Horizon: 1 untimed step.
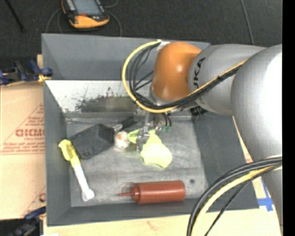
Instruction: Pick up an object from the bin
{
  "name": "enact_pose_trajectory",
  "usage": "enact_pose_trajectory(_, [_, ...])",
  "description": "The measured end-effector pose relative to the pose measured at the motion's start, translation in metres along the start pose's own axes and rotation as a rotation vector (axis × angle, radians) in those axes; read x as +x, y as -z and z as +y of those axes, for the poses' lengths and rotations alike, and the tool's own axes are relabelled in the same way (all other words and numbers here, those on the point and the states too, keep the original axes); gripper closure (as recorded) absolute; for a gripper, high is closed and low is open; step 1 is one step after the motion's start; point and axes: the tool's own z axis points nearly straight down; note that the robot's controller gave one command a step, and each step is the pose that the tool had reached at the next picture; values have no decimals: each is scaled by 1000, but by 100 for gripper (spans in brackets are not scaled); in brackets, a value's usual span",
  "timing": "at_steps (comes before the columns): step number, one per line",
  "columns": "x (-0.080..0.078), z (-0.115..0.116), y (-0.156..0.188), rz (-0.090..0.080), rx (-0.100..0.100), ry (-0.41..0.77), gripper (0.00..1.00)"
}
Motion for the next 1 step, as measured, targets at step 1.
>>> enact_pose_trajectory(1, [-11,65,-24,-2,24,4,100])
